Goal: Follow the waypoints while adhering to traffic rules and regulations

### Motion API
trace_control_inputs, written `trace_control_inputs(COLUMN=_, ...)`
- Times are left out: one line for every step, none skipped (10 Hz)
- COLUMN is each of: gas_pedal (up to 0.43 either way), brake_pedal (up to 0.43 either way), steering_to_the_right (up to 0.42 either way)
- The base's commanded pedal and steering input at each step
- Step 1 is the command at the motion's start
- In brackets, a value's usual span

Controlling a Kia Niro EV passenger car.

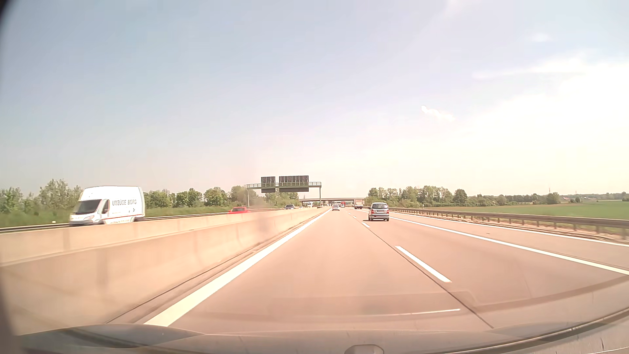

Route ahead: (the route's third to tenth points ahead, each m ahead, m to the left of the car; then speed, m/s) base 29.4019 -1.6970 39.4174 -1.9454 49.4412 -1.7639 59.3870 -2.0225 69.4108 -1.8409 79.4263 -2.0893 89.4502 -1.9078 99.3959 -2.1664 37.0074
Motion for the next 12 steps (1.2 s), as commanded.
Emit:
trace_control_inputs(gas_pedal=0.299, brake_pedal=0.000, steering_to_the_right=-0.001)
trace_control_inputs(gas_pedal=0.268, brake_pedal=0.000, steering_to_the_right=-0.001)
trace_control_inputs(gas_pedal=0.268, brake_pedal=0.000, steering_to_the_right=-0.001)
trace_control_inputs(gas_pedal=0.268, brake_pedal=0.000, steering_to_the_right=-0.001)
trace_control_inputs(gas_pedal=0.268, brake_pedal=0.000, steering_to_the_right=-0.001)
trace_control_inputs(gas_pedal=0.220, brake_pedal=0.000, steering_to_the_right=-0.001)
trace_control_inputs(gas_pedal=0.169, brake_pedal=0.000, steering_to_the_right=-0.001)
trace_control_inputs(gas_pedal=0.169, brake_pedal=0.000, steering_to_the_right=-0.001)
trace_control_inputs(gas_pedal=0.169, brake_pedal=0.000, steering_to_the_right=-0.001)
trace_control_inputs(gas_pedal=0.169, brake_pedal=0.000, steering_to_the_right=-0.001)
trace_control_inputs(gas_pedal=0.189, brake_pedal=0.000, steering_to_the_right=-0.001)
trace_control_inputs(gas_pedal=0.240, brake_pedal=0.000, steering_to_the_right=-0.001)
